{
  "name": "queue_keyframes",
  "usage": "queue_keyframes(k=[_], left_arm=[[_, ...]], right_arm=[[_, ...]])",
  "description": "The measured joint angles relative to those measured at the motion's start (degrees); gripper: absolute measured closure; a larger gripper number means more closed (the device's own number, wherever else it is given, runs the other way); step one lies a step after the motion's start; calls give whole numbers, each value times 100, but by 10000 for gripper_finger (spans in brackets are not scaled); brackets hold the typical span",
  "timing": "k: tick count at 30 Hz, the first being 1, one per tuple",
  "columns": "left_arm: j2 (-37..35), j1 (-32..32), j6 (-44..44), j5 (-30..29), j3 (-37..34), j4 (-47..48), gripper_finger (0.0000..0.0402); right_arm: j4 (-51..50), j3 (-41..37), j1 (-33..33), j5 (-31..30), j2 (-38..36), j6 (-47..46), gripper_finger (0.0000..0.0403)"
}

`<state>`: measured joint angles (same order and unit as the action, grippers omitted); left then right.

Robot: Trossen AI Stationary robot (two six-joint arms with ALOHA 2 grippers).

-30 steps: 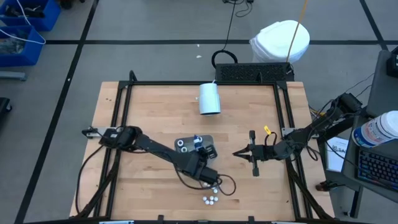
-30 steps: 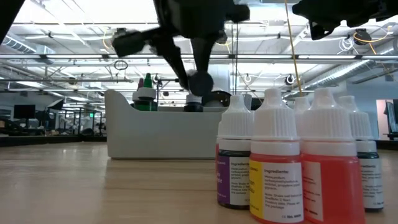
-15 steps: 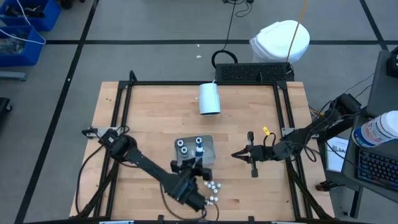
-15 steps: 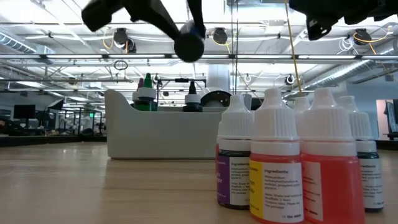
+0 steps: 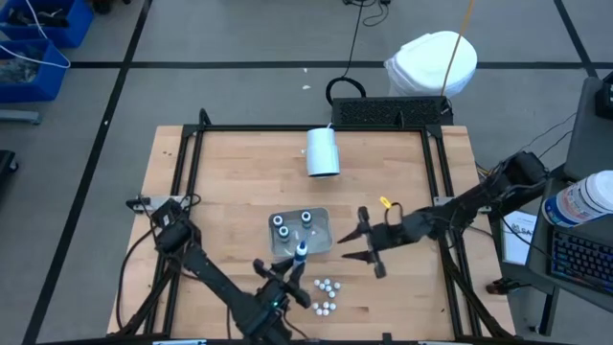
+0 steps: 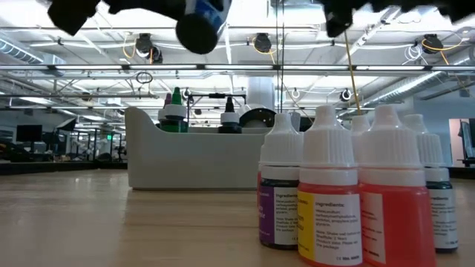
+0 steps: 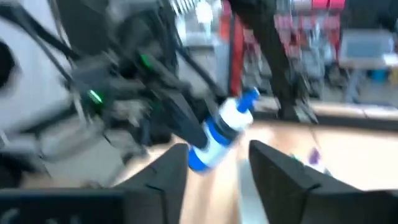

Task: Pick & Place food coloring
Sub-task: Adjust the large blue food coloring bottle on the gray bin

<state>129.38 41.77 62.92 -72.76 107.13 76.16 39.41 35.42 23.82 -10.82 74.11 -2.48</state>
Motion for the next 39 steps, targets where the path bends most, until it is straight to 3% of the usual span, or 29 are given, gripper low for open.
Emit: queue_keyframes(k=[3,6,11,17,29,39], left_arm=[[0,66,-57,-99,-302,7,289],[0,86,-187,-297,-541,13,289],[2,97,-374,-459,-806,43,289],[2,98,-676,-662,-835,64,289],[2,-6,-824,-744,-835,66,289],[-11,-205,-894,-814,-835,42,289]], right_arm=[[-1664,959,-113,-280,172,141,202],[-1936,1495,-217,-157,529,327,183],[-1488,1811,-591,952,1073,-196,168],[-743,1814,-1042,1532,1519,-1195,167],[-333,1820,-1327,1564,1928,-2167,167],[197,1818,-1367,1717,2180,-2121,179]])
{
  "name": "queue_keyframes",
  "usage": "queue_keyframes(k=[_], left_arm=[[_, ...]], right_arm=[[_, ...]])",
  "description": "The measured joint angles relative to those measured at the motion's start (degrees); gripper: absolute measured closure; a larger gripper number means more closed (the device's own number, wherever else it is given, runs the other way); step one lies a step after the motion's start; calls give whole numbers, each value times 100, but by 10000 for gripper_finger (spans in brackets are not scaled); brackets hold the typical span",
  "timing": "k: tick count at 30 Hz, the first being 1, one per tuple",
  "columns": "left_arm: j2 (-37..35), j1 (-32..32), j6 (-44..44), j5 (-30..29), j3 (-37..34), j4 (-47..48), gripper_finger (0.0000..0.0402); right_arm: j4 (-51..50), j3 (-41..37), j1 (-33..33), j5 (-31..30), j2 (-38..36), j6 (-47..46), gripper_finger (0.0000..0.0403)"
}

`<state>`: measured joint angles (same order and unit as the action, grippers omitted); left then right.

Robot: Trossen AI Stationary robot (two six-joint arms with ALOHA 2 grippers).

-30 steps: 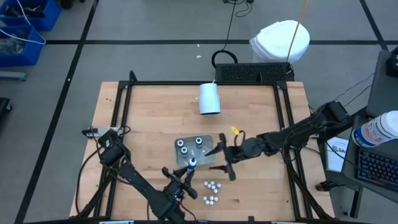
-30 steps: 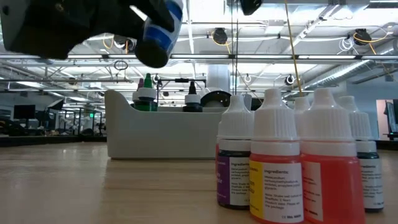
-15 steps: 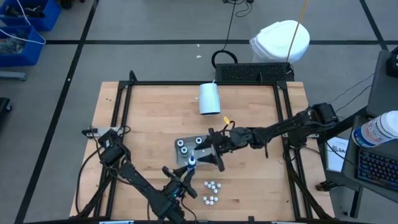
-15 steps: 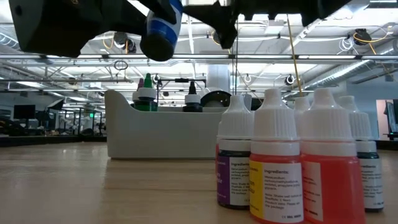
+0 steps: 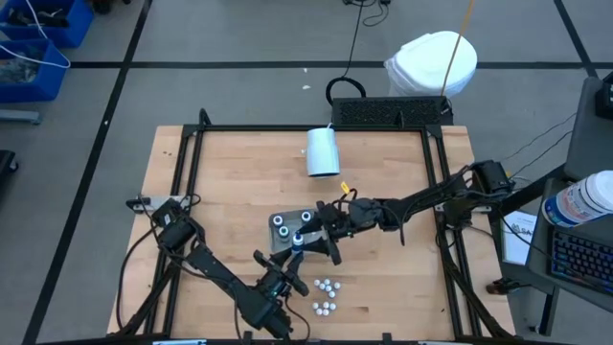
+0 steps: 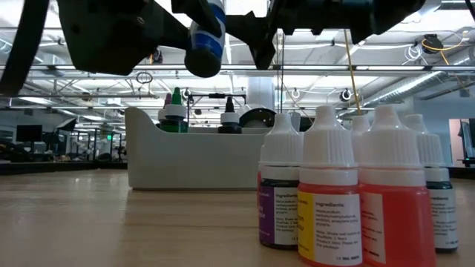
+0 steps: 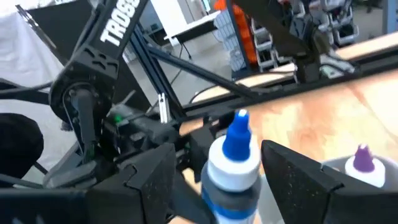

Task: Pick & Place food coloring
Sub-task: Adjust the large blue food coloring bottle on the gray bin

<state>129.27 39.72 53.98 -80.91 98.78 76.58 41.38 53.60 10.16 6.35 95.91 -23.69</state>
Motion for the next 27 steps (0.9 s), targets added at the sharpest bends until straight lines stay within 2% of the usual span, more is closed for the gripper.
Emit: queue_keyframes(k=[5,19,27], left_arm=[[-2,4,29,5,1,-1,289],[-48,-109,0,-17,11,-25,289],[-48,-98,4,-15,11,-27,289]], right_arm=[[-2,0,-42,264,-1,-97,190],[81,-8,-111,141,-3,96,207],[9,39,-263,574,-5,19,215]])
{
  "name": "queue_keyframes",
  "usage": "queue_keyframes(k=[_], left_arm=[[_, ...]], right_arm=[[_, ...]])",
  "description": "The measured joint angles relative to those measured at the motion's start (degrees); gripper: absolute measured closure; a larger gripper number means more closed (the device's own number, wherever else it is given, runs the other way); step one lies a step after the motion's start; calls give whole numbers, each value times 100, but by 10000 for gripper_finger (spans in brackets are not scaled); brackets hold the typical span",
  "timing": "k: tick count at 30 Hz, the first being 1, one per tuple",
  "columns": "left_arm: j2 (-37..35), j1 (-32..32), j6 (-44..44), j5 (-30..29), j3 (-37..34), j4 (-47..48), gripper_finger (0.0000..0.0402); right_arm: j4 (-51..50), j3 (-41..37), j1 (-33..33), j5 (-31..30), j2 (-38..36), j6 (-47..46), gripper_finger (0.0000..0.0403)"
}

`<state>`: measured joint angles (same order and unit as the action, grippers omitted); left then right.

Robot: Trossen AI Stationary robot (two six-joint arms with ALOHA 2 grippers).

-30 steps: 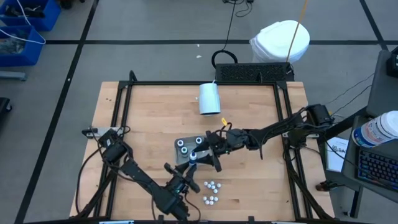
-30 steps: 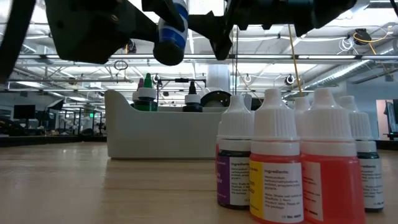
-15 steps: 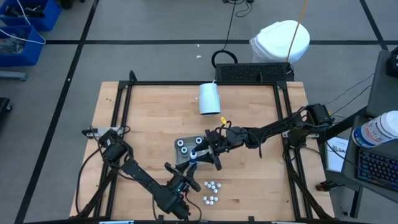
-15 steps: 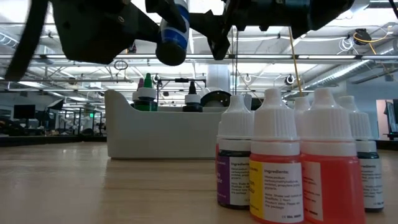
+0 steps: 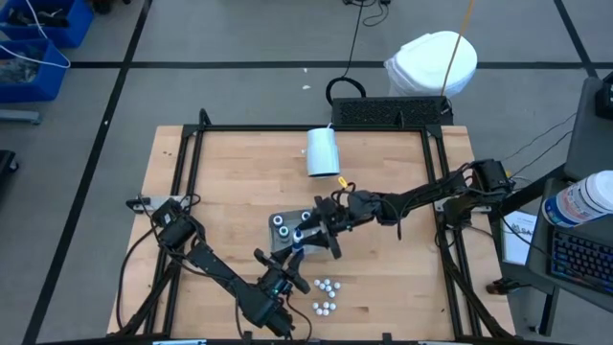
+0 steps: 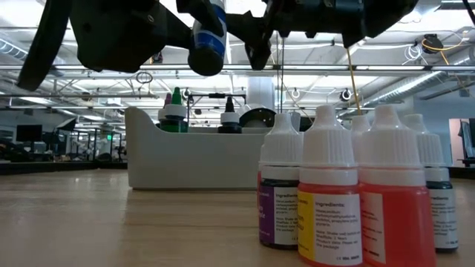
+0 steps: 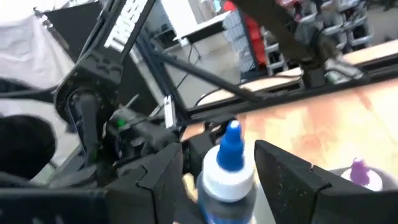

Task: Pick & Place food coloring
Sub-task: Adjust the large blue food coloring bottle on the gray bin

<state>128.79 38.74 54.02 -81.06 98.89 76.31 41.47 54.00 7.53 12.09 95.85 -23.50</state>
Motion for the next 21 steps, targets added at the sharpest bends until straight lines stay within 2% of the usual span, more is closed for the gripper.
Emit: queue_keyframes(k=[12,15,19,21], left_arm=[[-13,-134,2,-37,40,-2,289],[-13,-144,2,-10,130,-10,289],[-13,-144,8,4,249,-2,289],[-13,-144,10,-1,264,-2,289]], right_arm=[[-140,2,120,-200,0,180,228],[-186,4,120,-175,0,309,245],[-164,7,120,-156,0,321,290],[-98,7,122,-152,0,411,295]])
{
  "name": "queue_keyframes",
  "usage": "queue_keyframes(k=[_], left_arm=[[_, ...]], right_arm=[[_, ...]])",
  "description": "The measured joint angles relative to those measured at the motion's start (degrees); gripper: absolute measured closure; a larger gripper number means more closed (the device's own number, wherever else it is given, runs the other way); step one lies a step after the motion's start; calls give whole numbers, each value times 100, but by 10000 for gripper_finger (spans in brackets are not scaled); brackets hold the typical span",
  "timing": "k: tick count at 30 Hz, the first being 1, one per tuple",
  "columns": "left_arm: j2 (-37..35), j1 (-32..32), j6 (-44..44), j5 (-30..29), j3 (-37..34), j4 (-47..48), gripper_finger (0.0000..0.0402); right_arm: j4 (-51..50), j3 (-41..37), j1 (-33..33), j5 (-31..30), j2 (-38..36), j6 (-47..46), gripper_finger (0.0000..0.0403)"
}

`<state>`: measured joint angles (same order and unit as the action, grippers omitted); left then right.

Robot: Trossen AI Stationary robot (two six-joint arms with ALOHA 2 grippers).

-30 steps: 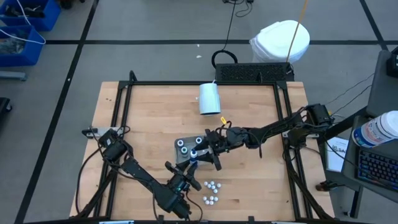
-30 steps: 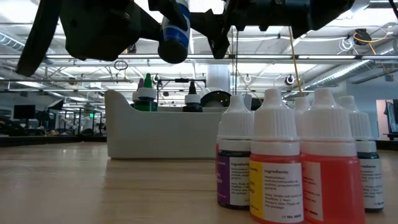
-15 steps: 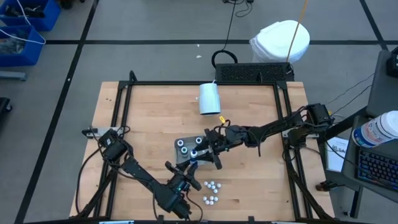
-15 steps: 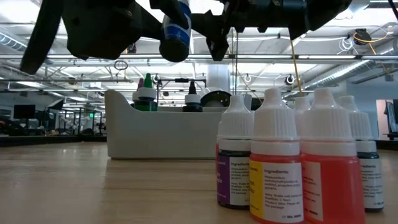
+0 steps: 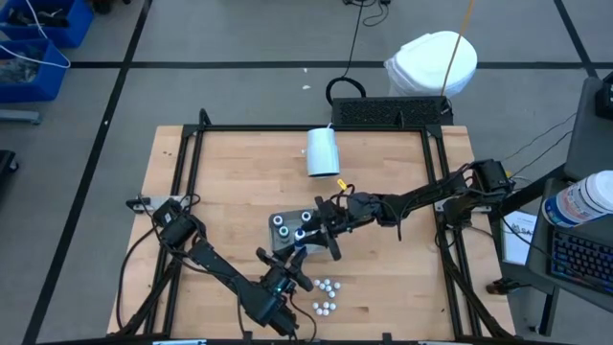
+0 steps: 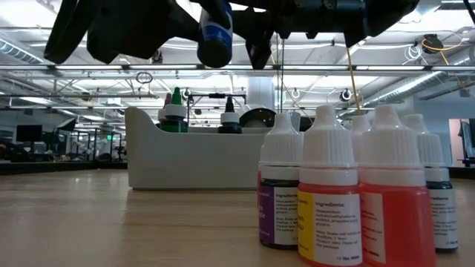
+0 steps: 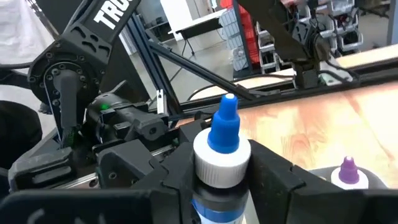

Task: Pick & Place food coloring
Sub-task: Adjust the large blue food coloring bottle on the gray bin

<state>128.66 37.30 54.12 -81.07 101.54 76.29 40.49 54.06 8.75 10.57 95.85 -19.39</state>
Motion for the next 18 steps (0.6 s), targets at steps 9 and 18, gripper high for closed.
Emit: queue_keyframes(k=[9,18], left_arm=[[-2,31,-56,60,4,-98,289],[-4,209,-144,141,4,-455,245]], right_arm=[[92,0,0,135,0,214,295],[104,0,6,276,9,502,295]])
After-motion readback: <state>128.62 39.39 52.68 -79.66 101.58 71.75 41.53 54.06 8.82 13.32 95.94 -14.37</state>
